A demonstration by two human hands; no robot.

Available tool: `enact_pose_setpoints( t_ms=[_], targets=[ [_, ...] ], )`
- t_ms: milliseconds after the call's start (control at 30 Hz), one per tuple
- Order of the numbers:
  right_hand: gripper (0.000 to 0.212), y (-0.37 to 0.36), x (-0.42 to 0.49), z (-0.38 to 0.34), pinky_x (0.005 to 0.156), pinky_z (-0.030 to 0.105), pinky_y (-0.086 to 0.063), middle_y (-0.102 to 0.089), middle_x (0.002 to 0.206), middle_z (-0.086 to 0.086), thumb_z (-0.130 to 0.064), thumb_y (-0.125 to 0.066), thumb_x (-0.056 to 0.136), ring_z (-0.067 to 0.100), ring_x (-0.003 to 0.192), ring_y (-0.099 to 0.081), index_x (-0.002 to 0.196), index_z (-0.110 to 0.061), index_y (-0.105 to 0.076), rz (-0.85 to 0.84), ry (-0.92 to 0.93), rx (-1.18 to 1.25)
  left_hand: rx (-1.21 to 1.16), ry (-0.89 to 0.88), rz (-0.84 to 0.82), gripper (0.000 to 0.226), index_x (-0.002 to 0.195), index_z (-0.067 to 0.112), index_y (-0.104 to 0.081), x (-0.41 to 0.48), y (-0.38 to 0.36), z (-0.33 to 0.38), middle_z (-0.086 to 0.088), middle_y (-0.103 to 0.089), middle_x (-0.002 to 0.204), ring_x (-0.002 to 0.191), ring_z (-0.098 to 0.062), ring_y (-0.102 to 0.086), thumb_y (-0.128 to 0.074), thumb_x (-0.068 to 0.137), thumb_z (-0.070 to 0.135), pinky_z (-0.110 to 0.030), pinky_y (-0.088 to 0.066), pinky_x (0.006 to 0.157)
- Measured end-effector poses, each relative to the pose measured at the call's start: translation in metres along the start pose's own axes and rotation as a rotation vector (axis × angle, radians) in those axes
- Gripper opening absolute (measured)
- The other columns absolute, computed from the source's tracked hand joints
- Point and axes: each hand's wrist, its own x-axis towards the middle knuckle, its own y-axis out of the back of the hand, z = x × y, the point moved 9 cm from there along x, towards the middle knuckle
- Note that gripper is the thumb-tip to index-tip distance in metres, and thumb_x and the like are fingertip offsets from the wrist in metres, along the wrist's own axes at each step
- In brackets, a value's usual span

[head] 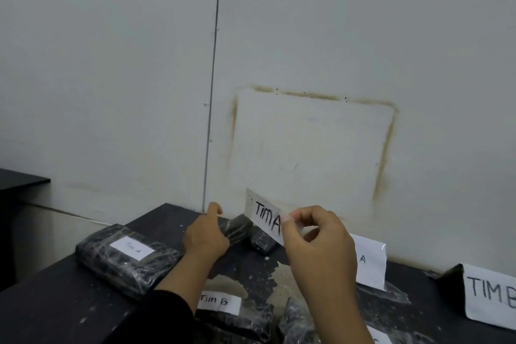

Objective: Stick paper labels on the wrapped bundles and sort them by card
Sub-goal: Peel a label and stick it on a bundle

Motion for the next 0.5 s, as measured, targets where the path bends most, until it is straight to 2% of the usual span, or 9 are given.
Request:
enact_pose_setpoints(
  t_ms=[33,100,167,233,300,400,433,500],
  targets=[
    [0.015,0.002,0.001,0.001,0.051,0.023,-0.045,-0.06,0.08,-0.01,-0.032,-0.063,0.08,0.008,0.068,-0.058,0.068,-0.027,-0.057,0.008,-0.006,0.009,-0.103,0.006,0.05,0.051,0.115,0.029,-0.039,-0.002,0.01,0.001,0.001,-0.058,0.092,0.079,-0.02,-0.058,-0.063,0.076,0.007,-0.03,-0.046,0.061],
    [0.015,0.009,0.004,0.003,0.052,0.031,-0.05,-0.062,0.078,-0.008,-0.031,-0.065,0.08,0.011,0.064,-0.059,0.067,-0.026,-0.059,0.032,-0.018,0.051,-0.284,0.028,0.16,0.051,0.116,0.029,-0.043,-0.008,0.034,-0.001,0.002,-0.058,0.096,0.081,-0.02,-0.058,-0.069,0.078,0.007,-0.027,-0.042,0.059],
    [0.016,0.016,0.006,0.005,0.052,0.035,-0.052,-0.065,0.076,-0.005,-0.031,-0.066,0.079,0.015,0.06,-0.059,0.067,-0.024,-0.061,0.049,-0.041,0.133,-0.526,0.059,0.235,0.05,0.116,0.025,-0.047,-0.017,0.055,-0.003,0.002,-0.056,0.099,0.083,-0.022,-0.059,-0.076,0.077,0.013,-0.029,-0.046,0.064],
    [0.016,0.019,0.005,0.009,0.049,0.034,-0.048,-0.068,0.072,-0.001,-0.029,-0.068,0.08,0.017,0.057,-0.058,0.067,-0.022,-0.063,0.02,-0.1,0.227,-0.794,0.101,0.257,0.046,0.111,0.023,-0.052,-0.028,0.066,-0.006,0.0,-0.056,0.101,0.088,-0.023,-0.058,-0.08,0.074,0.016,-0.032,-0.05,0.071],
    [0.014,0.019,0.003,0.011,0.048,0.03,-0.044,-0.069,0.075,0.003,-0.029,-0.069,0.079,0.019,0.062,-0.059,0.067,-0.023,-0.065,-0.029,-0.15,0.319,-1.037,0.108,0.231,0.036,0.103,0.022,-0.059,-0.042,0.072,-0.002,-0.001,-0.062,0.105,0.094,-0.021,-0.059,-0.08,0.074,0.018,-0.036,-0.053,0.079],
    [0.015,0.026,-0.004,0.009,0.046,0.014,-0.044,-0.062,0.094,0.0,-0.027,-0.07,0.079,0.011,0.08,-0.058,0.065,-0.024,-0.065,-0.048,-0.134,0.29,-1.27,0.131,0.107,0.024,0.101,0.019,-0.065,-0.069,0.069,0.009,-0.006,-0.069,0.102,0.092,-0.023,-0.064,-0.074,0.079,0.021,-0.033,-0.053,0.07],
    [0.016,0.032,-0.007,0.007,0.047,0.012,-0.043,-0.058,0.099,-0.003,-0.025,-0.07,0.079,0.007,0.085,-0.055,0.064,-0.022,-0.065,-0.048,-0.114,0.258,-1.314,0.143,0.056,0.021,0.1,0.021,-0.067,-0.078,0.065,0.012,-0.007,-0.069,0.103,0.094,-0.025,-0.065,-0.073,0.08,0.023,-0.034,-0.053,0.073],
    [0.015,0.045,-0.011,0.003,0.052,0.009,-0.043,-0.051,0.108,-0.005,-0.022,-0.071,0.079,0.007,0.093,-0.051,0.065,-0.019,-0.065,-0.071,-0.08,0.212,-1.377,0.166,-0.039,0.012,0.093,0.032,-0.069,-0.097,0.055,0.019,-0.008,-0.068,0.109,0.1,-0.029,-0.064,-0.071,0.081,0.029,-0.046,-0.055,0.083]
  ],
)
